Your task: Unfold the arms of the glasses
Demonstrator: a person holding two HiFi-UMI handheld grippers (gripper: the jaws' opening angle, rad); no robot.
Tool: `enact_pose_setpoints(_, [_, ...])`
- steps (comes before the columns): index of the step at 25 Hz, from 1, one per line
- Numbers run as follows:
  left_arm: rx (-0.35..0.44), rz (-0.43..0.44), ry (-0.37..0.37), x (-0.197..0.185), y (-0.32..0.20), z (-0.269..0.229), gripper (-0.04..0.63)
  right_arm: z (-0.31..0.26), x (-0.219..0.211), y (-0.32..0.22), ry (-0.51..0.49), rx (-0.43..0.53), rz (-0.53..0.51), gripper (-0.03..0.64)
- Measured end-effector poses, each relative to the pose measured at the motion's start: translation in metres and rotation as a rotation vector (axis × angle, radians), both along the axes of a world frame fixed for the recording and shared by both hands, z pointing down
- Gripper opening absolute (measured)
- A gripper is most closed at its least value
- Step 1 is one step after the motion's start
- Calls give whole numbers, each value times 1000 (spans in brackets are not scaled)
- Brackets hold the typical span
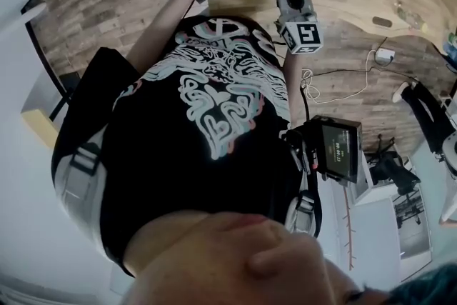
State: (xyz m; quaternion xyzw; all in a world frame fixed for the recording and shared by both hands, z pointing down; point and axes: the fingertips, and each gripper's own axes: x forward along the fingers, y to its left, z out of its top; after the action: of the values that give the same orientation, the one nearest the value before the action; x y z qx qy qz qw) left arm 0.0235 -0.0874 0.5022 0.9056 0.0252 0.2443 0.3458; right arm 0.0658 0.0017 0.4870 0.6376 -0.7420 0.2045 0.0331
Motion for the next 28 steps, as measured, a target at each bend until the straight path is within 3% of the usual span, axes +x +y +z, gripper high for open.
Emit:
enact_pose_setpoints(11, [-14,-50,-1,-2,-17,2,3,-13,12,2,-150,88,4,8])
enact_pose_setpoints(20, [8,-64,-20,-12,-20,4,3,-20,6,4,-193,123,-3,8])
enact_pose_setpoints(28, [18,-62,-30,-14,-19,4,3,-20,0,4,-170,125,-22,6])
